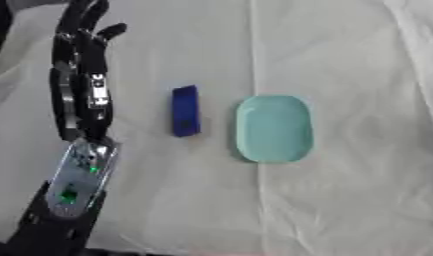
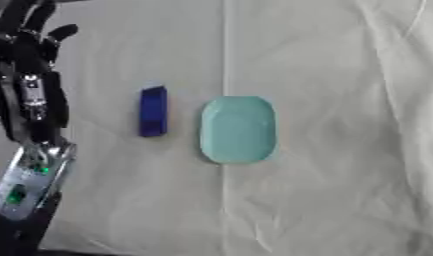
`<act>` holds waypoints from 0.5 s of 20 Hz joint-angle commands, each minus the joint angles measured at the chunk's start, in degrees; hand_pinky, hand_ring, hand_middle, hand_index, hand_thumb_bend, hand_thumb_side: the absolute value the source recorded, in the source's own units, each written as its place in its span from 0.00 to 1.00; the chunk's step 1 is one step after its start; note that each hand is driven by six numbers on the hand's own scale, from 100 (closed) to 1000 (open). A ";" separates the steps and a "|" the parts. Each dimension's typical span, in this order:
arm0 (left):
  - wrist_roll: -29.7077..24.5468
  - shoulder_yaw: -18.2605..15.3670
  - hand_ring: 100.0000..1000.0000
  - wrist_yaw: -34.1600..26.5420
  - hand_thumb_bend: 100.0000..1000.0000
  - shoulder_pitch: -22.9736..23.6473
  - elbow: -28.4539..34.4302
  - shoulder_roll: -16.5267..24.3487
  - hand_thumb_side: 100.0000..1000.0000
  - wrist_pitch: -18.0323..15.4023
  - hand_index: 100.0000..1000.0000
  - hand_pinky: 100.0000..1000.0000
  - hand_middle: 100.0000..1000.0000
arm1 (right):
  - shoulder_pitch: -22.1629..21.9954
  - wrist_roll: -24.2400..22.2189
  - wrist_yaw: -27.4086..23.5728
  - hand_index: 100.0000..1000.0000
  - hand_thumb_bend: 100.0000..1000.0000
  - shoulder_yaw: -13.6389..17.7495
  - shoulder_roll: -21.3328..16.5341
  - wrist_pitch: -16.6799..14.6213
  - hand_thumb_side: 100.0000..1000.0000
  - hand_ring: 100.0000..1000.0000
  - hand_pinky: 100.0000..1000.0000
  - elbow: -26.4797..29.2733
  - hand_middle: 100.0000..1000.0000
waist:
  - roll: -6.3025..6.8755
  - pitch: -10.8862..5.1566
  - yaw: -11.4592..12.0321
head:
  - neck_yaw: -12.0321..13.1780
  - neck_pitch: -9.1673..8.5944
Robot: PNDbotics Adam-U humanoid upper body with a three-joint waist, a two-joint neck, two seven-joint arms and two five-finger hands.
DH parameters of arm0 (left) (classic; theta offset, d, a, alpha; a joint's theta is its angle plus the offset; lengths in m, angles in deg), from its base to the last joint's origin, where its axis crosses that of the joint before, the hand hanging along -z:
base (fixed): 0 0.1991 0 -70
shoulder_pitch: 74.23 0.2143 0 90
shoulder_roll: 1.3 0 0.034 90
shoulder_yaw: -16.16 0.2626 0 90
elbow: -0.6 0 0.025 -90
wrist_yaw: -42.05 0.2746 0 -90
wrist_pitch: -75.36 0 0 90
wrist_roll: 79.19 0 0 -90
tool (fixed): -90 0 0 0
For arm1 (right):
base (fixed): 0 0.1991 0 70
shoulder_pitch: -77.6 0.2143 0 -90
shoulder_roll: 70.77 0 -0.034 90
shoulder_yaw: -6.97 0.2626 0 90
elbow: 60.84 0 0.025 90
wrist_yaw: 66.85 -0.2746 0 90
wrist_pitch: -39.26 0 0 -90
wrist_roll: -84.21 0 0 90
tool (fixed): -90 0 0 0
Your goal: Pick up objects on the table and place them in the box.
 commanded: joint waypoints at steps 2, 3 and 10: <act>-7.61 0.28 0.87 2.52 0.00 0.12 0.98 7.90 0.56 1.27 0.91 0.69 0.86 | -0.07 -0.29 -0.66 0.92 0.00 0.15 -1.62 0.57 0.40 0.91 0.84 0.76 1.00 | 0.10 -0.96 -0.34 | -0.45 -0.19; -10.53 0.13 0.86 3.86 0.29 0.12 0.98 9.68 0.37 2.17 0.91 0.68 0.83 | -0.13 -0.38 -0.74 0.92 0.00 0.09 -1.69 0.67 0.40 0.91 0.84 0.76 1.00 | 0.24 -1.04 -0.42 | -0.52 -0.19; -25.05 -0.73 0.83 16.95 0.57 -1.87 0.98 19.11 0.30 8.33 0.88 0.67 0.79 | -0.45 -0.83 -1.19 0.91 0.00 -0.24 -1.98 1.35 0.40 0.91 0.84 0.76 0.99 | 0.86 -1.30 -0.83 | -0.62 -0.19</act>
